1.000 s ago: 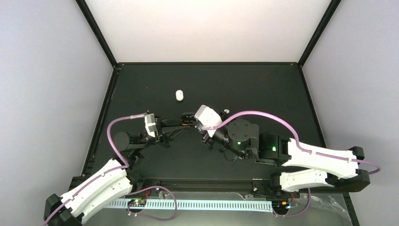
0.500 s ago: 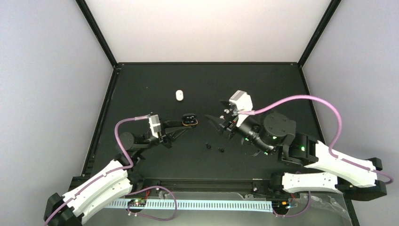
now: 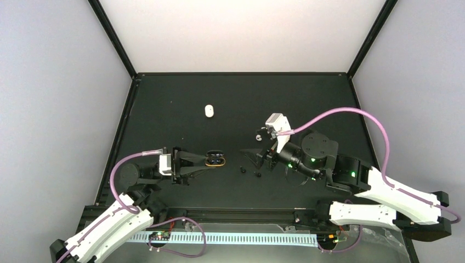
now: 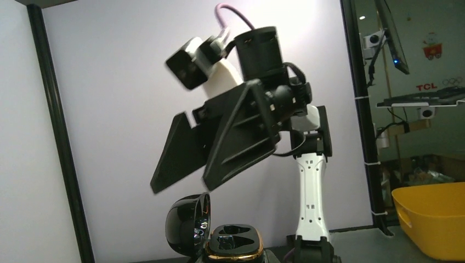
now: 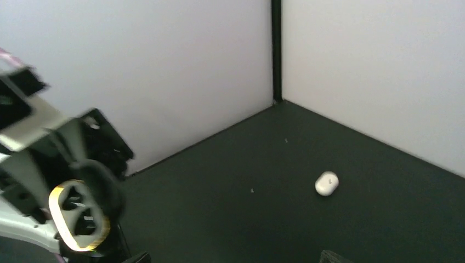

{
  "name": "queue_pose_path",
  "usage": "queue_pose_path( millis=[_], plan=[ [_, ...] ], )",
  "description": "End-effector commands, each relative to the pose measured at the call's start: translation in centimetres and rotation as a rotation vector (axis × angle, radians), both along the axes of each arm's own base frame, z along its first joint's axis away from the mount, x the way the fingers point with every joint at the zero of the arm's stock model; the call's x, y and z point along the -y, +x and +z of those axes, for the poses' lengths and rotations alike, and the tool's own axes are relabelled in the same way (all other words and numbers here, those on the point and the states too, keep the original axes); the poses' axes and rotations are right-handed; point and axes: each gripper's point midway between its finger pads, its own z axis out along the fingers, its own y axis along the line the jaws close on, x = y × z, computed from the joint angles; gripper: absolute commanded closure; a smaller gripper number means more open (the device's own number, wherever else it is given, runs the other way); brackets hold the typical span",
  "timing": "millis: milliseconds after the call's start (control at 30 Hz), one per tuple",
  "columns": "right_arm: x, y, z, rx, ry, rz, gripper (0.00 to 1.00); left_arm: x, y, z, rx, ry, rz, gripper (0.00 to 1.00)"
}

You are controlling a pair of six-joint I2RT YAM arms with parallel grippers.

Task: Insert the wireless bluetooth earbuds into the charging case
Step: Place the earbud in the charging case, then pick up the earbud from the center of the board.

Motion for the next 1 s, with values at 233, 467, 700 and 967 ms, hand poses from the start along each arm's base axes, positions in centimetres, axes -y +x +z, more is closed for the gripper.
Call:
queue_pose_path(
  millis=[233,467,700,967],
  plan=[
    [3.3,3.1,-19.9,-0.490,-0.267,-0.230,0.33,-1.6,-2.6,0.2,0.049,-0.034,-0.032,0.98],
    [3.6,2.6,-28.1,-0.632,-0.361,-0.284,0.41,-1.8,-2.4,-0.7,0.030,-0.032,-0.004,0.99],
    [4.7,3.2,-32.7,-0.748,-0.366,-0.393,0.50,-1.8,-2.1,-1.0,0.029,-0.013,0.019,0.98],
    [5.0,4.7,-35.4,-0.808,-0.389,-0.463,0.63,-1.8,-2.0,-1.5,0.022,-0.006,0.028,0.99]
  ],
)
